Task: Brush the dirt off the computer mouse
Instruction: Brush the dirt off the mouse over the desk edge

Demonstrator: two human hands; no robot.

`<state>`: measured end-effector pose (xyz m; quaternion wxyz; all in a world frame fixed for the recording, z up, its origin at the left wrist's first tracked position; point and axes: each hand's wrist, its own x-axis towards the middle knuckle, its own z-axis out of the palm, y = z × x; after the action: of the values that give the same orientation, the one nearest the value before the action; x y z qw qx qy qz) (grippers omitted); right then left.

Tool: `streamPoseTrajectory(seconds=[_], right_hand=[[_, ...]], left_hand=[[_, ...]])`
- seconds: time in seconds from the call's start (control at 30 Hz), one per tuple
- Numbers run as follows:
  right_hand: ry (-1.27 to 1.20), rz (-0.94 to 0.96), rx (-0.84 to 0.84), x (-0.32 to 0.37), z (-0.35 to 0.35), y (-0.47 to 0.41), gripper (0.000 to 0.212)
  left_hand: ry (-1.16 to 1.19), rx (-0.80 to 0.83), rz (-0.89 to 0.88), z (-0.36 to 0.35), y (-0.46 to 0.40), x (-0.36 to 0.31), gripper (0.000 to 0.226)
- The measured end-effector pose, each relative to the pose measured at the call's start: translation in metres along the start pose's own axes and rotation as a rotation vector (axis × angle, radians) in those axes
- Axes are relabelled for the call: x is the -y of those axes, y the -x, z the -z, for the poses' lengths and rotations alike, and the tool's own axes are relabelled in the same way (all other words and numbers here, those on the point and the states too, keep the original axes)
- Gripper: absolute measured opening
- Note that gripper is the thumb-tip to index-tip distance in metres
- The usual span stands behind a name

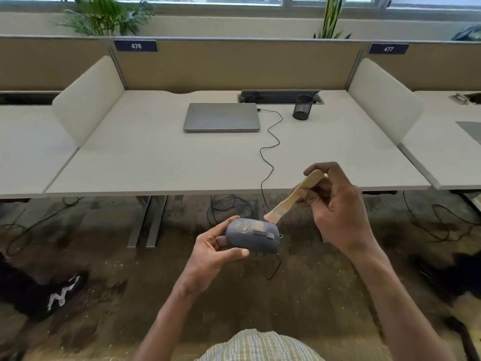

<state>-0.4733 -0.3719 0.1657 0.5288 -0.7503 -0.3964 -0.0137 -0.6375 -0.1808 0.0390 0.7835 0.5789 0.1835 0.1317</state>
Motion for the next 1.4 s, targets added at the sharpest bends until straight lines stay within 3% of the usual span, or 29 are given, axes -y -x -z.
streamPoseTrajectory(seconds=[0.13,0.4,0.77,1.0,1.17,1.4], right_hand=[[0.044,0.089,0.095,0.019,-0.017,0.002,0.045],[0.079,0.09,0.158,0.023,-0.027,-0.003,0.046],[0.172,0.189,0.281,0.024,-0.081,-0.022,0.043],[0.151,0.17,0.216,0.025,-0.083,-0.028,0.041],[0.154,0.15,0.305,0.027,-0.091,-0.027,0.038],[0.209,0.188,0.219,0.026,-0.089,-0.029,0.04]], left_hand=[[-0.019,-0.013,-0.019,-0.004,0.0,0.003,0.084],[-0.01,-0.048,-0.019,-0.007,-0.005,0.003,0.085],[-0.092,-0.113,-0.043,-0.011,-0.006,0.008,0.051],[-0.025,-0.131,-0.031,-0.005,-0.002,0.009,0.066],[-0.056,-0.138,-0.042,-0.004,-0.002,0.007,0.047],[-0.032,-0.117,-0.038,-0.007,-0.002,0.01,0.069]])
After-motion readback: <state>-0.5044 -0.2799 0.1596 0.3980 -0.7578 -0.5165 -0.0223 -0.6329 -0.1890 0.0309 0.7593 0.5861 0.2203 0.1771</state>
